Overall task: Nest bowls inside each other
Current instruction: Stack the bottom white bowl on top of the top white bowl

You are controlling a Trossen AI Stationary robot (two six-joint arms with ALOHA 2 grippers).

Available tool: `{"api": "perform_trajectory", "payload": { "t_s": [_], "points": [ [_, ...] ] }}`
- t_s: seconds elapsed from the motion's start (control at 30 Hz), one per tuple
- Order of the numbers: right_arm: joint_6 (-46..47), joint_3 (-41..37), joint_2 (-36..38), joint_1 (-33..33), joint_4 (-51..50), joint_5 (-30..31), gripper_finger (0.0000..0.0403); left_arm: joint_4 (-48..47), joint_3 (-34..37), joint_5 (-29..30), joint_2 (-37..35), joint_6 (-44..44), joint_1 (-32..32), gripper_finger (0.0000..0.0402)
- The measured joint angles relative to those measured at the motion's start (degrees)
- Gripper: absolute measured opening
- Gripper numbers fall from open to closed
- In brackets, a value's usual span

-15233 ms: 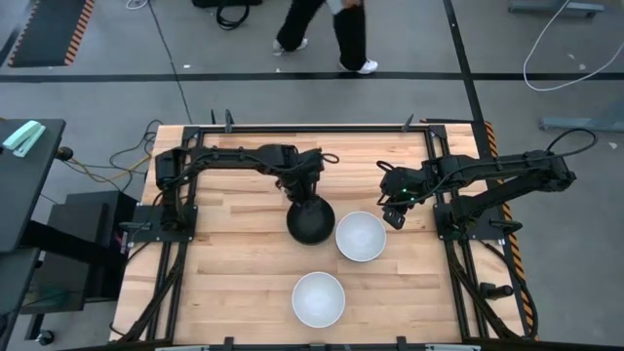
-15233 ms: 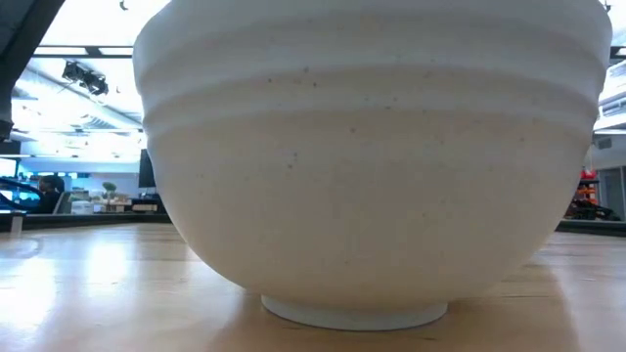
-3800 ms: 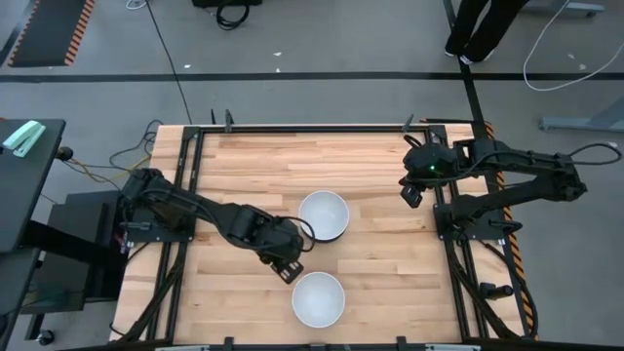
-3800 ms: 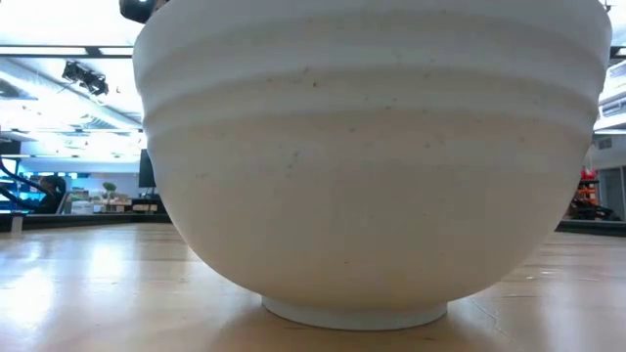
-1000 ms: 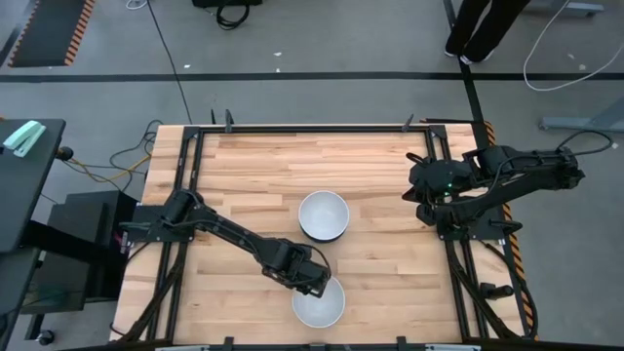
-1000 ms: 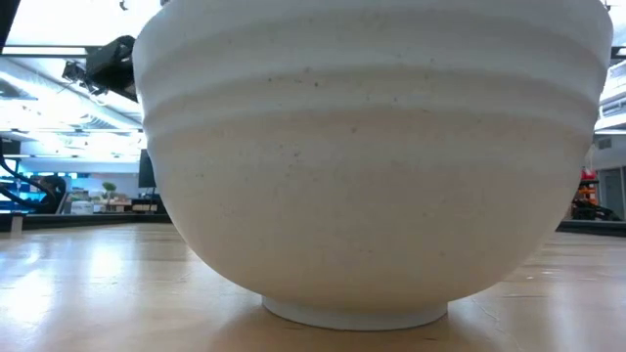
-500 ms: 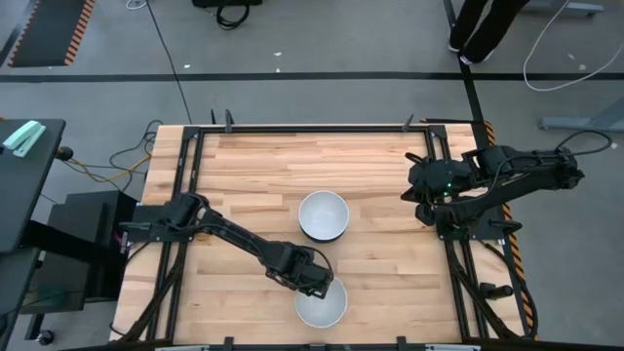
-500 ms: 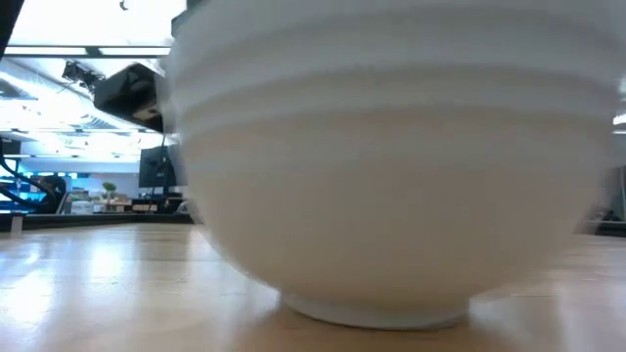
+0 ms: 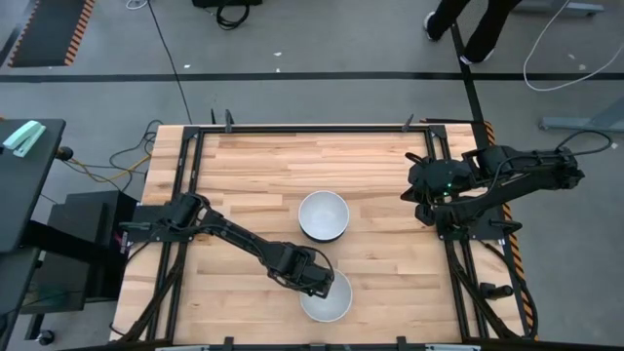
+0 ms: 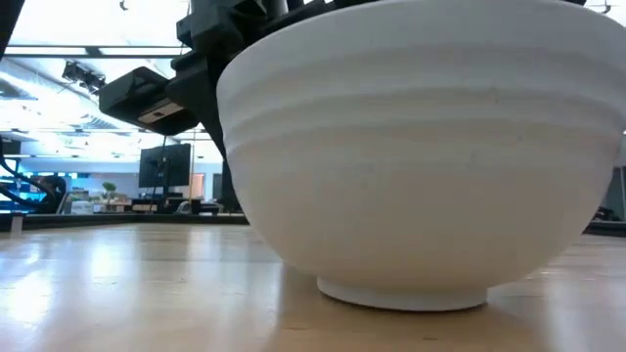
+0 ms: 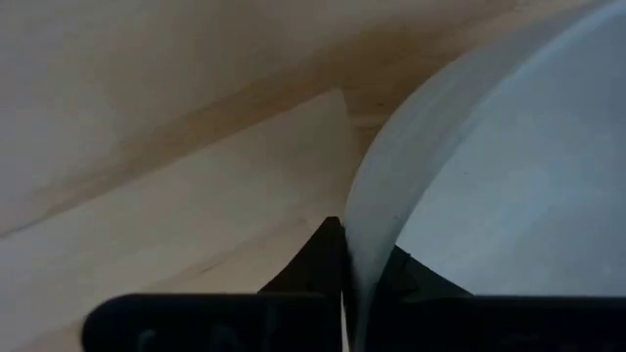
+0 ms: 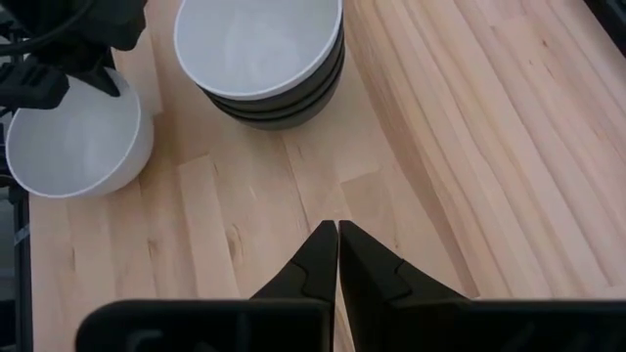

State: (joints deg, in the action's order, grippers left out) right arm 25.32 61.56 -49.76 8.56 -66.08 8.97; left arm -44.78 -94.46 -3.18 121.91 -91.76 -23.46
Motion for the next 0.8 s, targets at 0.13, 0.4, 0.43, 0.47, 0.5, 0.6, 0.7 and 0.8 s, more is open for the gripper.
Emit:
{"api": "perform_trajectory", "payload": {
  "t_s": [0.13, 0.4, 0.43, 0.47, 0.5, 0.6, 0.7, 0.8],
  "points": [
    [0.0, 0.0, 0.0, 0.0, 0.0, 0.0, 0.0023, -0.6, -1.7, 0.0, 0.0, 2.0, 0.2, 0.0011],
    [0.0, 0.0, 0.0, 0.0, 0.1, 0.0, 0.0023, -9.2, -11.8, 1.4, 0.0, 7.8, 1.5, 0.0009],
    [-0.1, 0.0, 0.0, 0.0, 0.1, 0.0, 0.0023, -11.4, -13.7, 1.8, 0.0, 8.6, 1.8, 0.001],
    [-0.3, 0.0, 0.0, 0.0, 0.1, 0.0, 0.0023, -14.1, -15.7, 2.3, 0.0, 9.8, 2.1, 0.0011],
    [-0.4, 0.0, 0.0, 0.0, 0.1, 0.0, 0.0023, -16.8, -17.9, 2.9, 0.0, 10.3, 2.4, 0.0011],
    [-0.5, 0.0, 0.0, 0.0, 0.1, 0.0, 0.0023, -24.8, -24.4, 4.9, 0.0, 13.0, 3.7, 0.0009],
    [-1.1, 0.0, 0.0, 0.0, 0.1, 0.0, 0.0023, -34.3, -30.9, 7.0, 0.0, 14.9, 5.5, 0.0009],
    [-1.1, 0.0, 0.0, 0.0, 0.1, 0.0, 0.0023, -42.6, -36.3, 8.8, 0.0, 17.2, 7.8, 0.0012]
  ]
}}
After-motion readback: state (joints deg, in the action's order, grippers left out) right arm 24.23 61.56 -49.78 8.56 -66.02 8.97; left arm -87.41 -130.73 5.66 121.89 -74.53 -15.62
